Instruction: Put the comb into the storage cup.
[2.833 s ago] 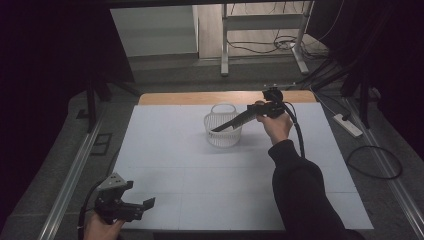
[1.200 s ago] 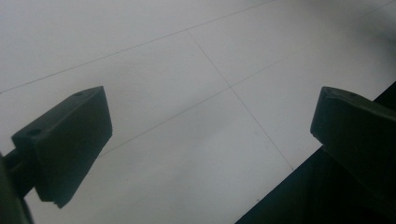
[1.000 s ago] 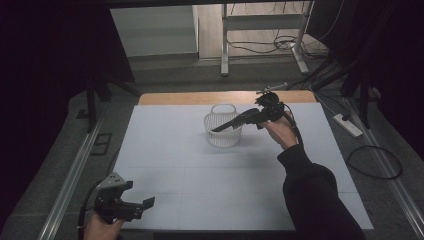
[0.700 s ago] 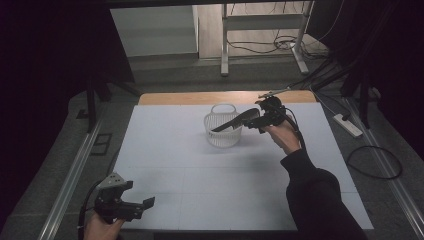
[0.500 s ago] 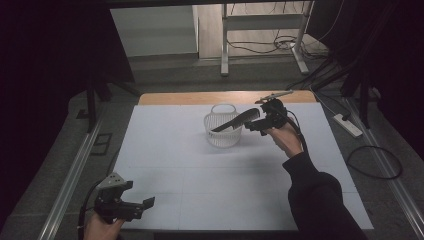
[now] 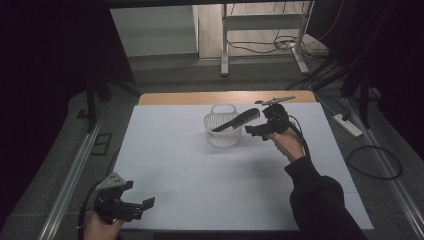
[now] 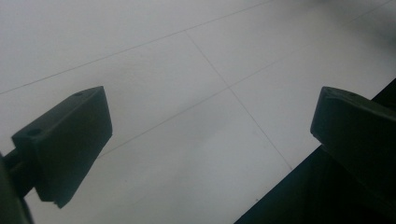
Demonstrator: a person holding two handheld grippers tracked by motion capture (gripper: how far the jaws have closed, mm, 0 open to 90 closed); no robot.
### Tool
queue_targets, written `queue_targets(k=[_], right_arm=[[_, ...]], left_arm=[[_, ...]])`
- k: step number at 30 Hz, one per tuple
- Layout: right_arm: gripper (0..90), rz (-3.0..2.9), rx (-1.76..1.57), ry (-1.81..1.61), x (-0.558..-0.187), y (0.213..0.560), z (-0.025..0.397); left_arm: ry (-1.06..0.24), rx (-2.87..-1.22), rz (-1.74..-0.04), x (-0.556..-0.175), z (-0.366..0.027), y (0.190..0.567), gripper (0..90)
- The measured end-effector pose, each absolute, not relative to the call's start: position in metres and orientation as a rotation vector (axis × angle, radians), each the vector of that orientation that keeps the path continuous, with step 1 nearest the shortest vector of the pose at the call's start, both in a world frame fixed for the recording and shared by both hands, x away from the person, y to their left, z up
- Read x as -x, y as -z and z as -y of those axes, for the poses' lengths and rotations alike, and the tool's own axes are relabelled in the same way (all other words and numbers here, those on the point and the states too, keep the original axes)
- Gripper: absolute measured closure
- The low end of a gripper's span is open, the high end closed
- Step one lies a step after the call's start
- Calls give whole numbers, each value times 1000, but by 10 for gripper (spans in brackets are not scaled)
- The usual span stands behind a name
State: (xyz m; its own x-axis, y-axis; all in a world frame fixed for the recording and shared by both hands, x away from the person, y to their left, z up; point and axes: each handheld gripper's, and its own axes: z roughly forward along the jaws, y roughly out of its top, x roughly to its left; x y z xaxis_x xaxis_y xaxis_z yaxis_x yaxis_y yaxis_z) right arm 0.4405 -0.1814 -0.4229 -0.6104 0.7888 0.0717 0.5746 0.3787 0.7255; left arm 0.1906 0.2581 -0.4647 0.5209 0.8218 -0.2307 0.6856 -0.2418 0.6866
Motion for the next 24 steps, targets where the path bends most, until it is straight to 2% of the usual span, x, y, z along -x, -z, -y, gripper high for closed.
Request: queue_targets(k=[24], right_arm=[[0, -2417, -1137, -1067, -418, 424, 183]], left_arm=[[-225, -1985, -1220, -190, -260, 464, 0]])
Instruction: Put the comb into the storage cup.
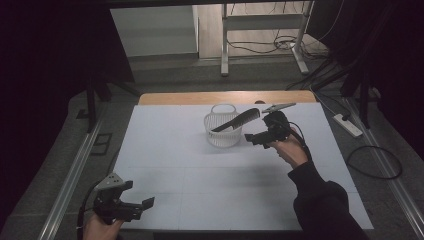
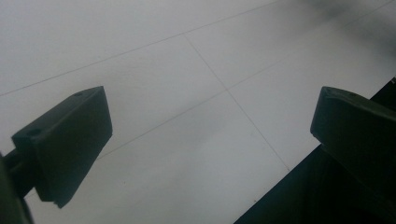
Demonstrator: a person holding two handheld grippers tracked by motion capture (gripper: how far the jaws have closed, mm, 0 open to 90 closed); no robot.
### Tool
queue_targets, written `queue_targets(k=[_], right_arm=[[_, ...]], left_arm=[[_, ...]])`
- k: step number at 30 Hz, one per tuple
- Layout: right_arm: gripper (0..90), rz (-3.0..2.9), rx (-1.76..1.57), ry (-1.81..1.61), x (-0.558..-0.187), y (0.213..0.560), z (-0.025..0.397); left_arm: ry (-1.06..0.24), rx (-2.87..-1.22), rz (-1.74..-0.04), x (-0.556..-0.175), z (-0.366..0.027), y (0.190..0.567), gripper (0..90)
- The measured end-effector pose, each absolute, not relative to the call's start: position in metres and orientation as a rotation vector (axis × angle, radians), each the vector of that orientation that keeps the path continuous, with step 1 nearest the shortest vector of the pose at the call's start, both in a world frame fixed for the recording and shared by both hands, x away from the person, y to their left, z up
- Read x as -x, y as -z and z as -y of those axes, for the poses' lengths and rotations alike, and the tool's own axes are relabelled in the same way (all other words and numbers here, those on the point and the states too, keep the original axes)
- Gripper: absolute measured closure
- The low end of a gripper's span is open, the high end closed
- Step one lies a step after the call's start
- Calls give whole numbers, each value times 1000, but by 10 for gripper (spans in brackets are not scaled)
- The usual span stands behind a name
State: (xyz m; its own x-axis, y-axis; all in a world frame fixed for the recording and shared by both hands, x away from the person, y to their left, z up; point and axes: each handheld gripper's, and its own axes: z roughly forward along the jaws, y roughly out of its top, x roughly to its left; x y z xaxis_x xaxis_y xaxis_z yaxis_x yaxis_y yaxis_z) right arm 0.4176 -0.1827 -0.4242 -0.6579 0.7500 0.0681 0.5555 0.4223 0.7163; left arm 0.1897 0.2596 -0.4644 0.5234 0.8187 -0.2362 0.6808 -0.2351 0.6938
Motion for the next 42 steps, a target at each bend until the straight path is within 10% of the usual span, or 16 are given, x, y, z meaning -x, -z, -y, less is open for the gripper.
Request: queue_targets(k=[42], right_arm=[[0, -2454, -1065, -1104, -373, 418, 196]], left_arm=[[-227, -1965, -1220, -189, -261, 464, 0]])
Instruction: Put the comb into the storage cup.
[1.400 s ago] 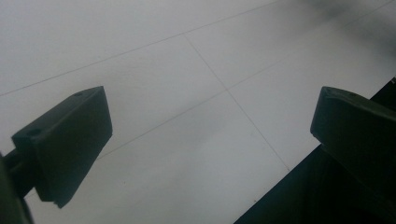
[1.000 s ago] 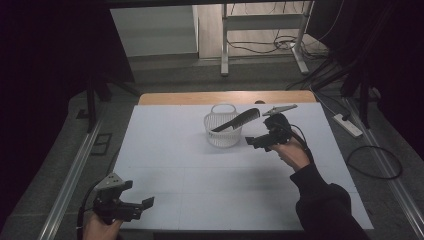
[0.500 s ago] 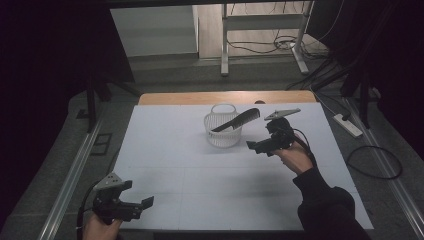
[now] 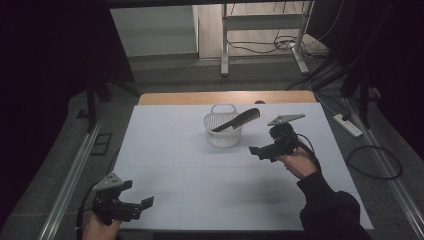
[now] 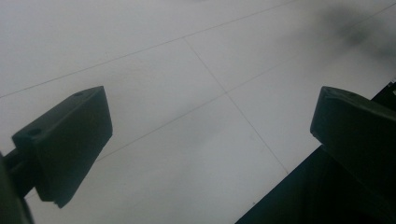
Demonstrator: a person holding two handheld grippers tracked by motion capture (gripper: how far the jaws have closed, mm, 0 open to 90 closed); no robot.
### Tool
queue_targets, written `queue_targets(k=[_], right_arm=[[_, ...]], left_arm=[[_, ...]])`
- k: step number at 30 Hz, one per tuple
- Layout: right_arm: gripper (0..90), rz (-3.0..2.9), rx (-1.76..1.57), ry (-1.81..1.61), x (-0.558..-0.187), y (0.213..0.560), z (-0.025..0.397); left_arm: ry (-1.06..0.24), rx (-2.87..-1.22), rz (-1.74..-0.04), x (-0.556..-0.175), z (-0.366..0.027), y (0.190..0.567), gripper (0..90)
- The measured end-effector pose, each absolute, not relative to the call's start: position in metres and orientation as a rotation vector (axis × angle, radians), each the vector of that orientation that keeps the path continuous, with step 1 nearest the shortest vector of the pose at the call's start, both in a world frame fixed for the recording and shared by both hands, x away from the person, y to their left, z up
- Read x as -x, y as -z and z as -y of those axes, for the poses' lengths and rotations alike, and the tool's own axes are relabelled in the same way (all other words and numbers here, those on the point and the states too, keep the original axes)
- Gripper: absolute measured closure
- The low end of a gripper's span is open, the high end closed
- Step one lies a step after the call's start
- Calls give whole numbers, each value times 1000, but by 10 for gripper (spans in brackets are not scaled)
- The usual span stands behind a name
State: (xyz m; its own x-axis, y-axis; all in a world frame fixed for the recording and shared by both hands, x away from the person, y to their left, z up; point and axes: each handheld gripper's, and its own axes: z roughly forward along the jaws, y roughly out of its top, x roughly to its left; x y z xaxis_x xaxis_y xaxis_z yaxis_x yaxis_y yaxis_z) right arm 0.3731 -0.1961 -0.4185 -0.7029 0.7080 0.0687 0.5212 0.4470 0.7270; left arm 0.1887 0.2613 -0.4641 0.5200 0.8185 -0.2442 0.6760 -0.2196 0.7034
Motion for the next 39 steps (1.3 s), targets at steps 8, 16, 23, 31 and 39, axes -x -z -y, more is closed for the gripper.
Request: queue_targets(k=[8, 16, 23, 31, 39], right_arm=[[0, -2445, -1093, -1113, -365, 420, 204], [0, -2435, -1069, -1114, -355, 419, 210], [0, -2429, -1064, -1112, -347, 420, 216], [0, -2429, -1072, -1102, -339, 424, 224], [0, -2413, -1112, -1114, -331, 424, 235]], left_arm=[[-232, -1966, -1226, -189, -261, 464, 0], [-234, -1967, -1224, -188, -261, 464, 0], [-235, -1967, -1223, -188, -261, 464, 0], [-235, -1965, -1224, -188, -261, 464, 0], [-234, -1965, -1224, -188, -261, 464, 0]])
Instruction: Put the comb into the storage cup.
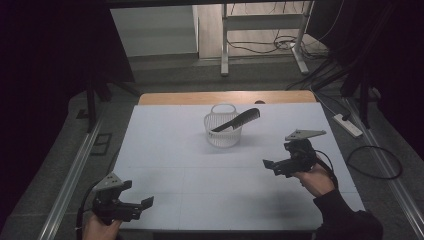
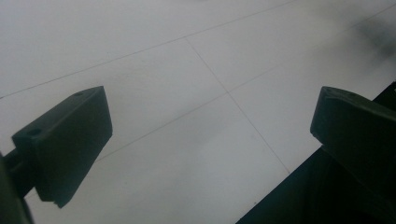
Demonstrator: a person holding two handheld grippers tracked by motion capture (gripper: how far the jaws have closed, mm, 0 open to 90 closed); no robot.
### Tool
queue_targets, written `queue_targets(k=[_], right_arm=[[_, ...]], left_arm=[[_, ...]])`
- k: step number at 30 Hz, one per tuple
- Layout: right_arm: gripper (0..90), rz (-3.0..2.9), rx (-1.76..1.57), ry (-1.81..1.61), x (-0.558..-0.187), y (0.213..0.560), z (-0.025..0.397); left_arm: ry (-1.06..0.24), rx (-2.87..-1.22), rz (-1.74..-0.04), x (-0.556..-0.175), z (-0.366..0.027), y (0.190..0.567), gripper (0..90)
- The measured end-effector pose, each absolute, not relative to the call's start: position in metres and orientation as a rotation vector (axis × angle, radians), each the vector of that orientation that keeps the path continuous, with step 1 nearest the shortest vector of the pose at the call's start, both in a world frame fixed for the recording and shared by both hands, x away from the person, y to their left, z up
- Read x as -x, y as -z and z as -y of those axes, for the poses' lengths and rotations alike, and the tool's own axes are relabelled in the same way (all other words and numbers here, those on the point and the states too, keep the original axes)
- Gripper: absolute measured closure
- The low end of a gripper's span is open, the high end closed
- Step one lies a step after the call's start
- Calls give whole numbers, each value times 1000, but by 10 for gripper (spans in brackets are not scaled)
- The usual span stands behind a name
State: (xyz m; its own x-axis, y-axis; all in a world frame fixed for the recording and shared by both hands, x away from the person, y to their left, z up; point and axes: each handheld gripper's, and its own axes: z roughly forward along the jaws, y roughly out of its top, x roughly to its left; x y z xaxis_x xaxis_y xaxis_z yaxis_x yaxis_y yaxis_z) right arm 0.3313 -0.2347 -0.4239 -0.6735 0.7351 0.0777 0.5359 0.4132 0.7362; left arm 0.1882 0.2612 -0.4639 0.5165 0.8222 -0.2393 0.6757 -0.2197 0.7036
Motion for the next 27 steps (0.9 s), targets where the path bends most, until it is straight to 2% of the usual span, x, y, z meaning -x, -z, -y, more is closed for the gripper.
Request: queue_targets(k=[27], right_arm=[[0, -2397, -1135, -1080, -300, 428, 265]], left_arm=[[-235, -1963, -1225, -188, -262, 464, 0]])
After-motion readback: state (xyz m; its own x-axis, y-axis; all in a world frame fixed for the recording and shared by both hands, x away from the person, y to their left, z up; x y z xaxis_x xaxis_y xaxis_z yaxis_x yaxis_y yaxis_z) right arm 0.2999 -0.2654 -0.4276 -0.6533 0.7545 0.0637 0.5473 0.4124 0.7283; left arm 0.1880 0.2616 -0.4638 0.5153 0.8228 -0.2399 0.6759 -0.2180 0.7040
